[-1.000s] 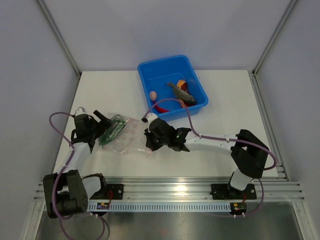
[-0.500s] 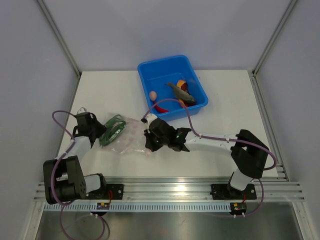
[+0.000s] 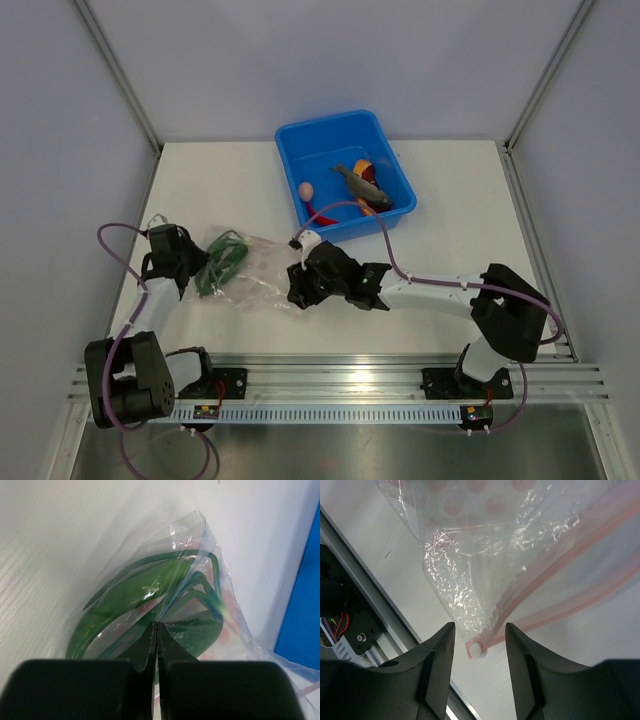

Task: Open the zip-top bag and remove the fake food
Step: Adjust the zipper food storage bag at the center of the board.

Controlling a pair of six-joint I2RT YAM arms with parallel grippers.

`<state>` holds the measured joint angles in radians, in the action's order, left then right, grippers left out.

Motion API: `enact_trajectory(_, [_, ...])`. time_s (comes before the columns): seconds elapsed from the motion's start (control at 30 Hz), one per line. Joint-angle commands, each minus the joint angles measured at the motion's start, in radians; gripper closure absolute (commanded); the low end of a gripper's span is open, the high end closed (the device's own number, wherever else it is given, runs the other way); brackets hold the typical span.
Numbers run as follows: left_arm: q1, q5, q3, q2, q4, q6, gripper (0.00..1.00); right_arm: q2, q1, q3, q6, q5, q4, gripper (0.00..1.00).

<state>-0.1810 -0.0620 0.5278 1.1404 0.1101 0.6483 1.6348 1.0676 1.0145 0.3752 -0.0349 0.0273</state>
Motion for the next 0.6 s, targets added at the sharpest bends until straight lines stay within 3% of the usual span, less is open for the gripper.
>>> enact_trajectory(0.0, [0.003, 0.036, 0.021, -0.013, -0.015, 0.013, 1.0, -0.124, 0.0, -0.091, 0.014, 0.059, -0.167, 0.47])
enact_trajectory(0.1, [0.002, 0.039, 0.02, 0.004, -0.018, 0.016, 1.0, -0.208, -0.003, -0.149, 0.028, 0.168, -0.227, 0.48])
enact_trajectory(0.23, [0.003, 0.057, 0.023, 0.031, -0.009, 0.028, 1.0, -0.273, -0.024, -0.214, 0.07, 0.266, -0.254, 0.57])
enact_trajectory(0.57, [0.003, 0.051, 0.028, 0.085, -0.033, 0.027, 1.0, -0.133, -0.113, -0.174, 0.1, 0.211, -0.273, 0.64])
